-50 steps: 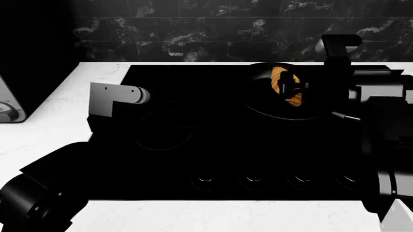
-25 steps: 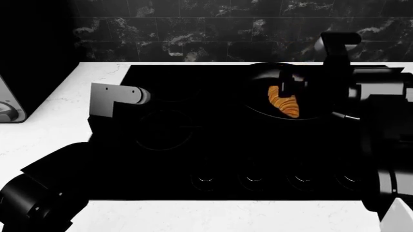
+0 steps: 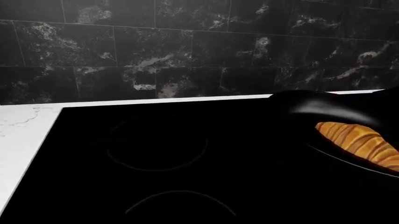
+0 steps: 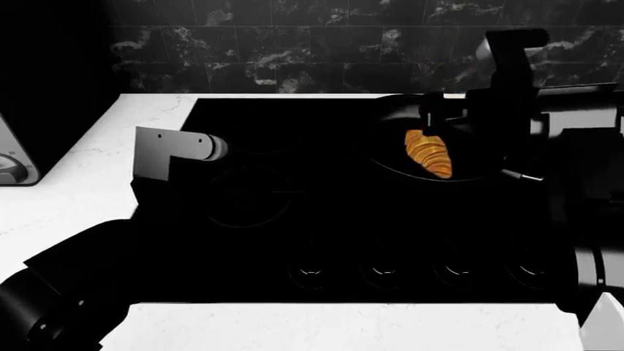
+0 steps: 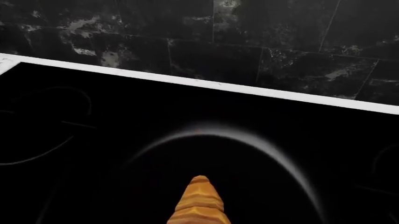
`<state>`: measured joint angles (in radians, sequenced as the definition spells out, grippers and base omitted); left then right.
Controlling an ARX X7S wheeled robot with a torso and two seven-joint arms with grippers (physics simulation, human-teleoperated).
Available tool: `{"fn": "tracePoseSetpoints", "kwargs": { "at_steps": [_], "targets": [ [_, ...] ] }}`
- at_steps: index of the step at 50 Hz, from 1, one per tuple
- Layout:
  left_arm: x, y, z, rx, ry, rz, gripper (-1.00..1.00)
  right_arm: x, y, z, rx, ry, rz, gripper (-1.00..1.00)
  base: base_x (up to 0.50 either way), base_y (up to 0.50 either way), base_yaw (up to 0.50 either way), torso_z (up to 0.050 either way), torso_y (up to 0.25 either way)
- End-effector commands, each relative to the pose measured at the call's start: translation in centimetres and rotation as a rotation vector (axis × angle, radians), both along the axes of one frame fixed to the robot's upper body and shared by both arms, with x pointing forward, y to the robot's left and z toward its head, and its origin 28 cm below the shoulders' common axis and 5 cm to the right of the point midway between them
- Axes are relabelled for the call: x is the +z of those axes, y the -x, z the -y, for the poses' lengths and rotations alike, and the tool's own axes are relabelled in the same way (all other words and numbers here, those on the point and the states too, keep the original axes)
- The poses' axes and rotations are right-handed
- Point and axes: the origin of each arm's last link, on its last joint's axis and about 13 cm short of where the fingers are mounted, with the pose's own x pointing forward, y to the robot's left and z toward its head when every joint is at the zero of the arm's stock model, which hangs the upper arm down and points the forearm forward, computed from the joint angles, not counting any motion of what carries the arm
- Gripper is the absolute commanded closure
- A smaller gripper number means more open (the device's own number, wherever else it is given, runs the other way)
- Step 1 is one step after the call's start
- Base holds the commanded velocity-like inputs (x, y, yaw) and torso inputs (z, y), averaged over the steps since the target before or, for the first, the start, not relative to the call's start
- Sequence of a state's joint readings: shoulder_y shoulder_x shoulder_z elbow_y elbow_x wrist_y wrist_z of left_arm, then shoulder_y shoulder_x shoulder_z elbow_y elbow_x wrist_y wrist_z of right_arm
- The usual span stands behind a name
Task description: Pick the croissant and place it on the pan. Then turn on the stove to warm the croissant.
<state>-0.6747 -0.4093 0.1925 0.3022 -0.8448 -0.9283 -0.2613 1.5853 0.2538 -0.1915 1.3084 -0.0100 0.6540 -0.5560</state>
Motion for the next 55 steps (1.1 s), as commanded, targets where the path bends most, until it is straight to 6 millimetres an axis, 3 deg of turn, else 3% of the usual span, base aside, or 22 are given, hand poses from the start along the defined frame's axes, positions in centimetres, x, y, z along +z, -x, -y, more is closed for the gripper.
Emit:
{"fn": "tracePoseSetpoints", "kwargs": {
  "at_steps": [1, 12, 35, 49, 52, 55],
  "targets": [
    [0.4, 0.7, 0.1, -0.019, 0.012, 0.009, -1.0, 0.8, 0.0, -0.1, 0.016, 0.023, 0.005, -1.0, 0.0, 0.0, 0.0, 0.0, 0.0],
    [0.7, 1.3, 0.0, -0.034, 0.023, 0.016, -1.0, 1.8, 0.1, -0.5, 0.03, 0.048, 0.009, -1.0, 0.0, 0.0, 0.0, 0.0, 0.0],
    [0.8, 1.5, -0.2, -0.033, 0.037, 0.024, -1.0, 2.5, 6.4, -2.5, 0.035, 0.069, 0.108, -1.0, 0.0, 0.0, 0.0, 0.0, 0.0],
    [0.9, 1.8, -0.5, -0.029, 0.037, 0.028, -1.0, 1.7, 10.0, -4.1, 0.044, 0.112, 0.087, -1.0, 0.0, 0.0, 0.0, 0.0, 0.0],
    [0.8, 2.0, -0.5, -0.035, 0.037, 0.028, -1.0, 1.6, 10.0, -4.2, 0.048, 0.128, 0.077, -1.0, 0.0, 0.0, 0.0, 0.0, 0.0],
    [0.7, 1.9, -0.5, -0.038, 0.037, 0.023, -1.0, 2.2, 11.0, -2.6, -0.098, 0.207, 0.075, -1.0, 0.0, 0.0, 0.0, 0.0, 0.0]
  ]
}}
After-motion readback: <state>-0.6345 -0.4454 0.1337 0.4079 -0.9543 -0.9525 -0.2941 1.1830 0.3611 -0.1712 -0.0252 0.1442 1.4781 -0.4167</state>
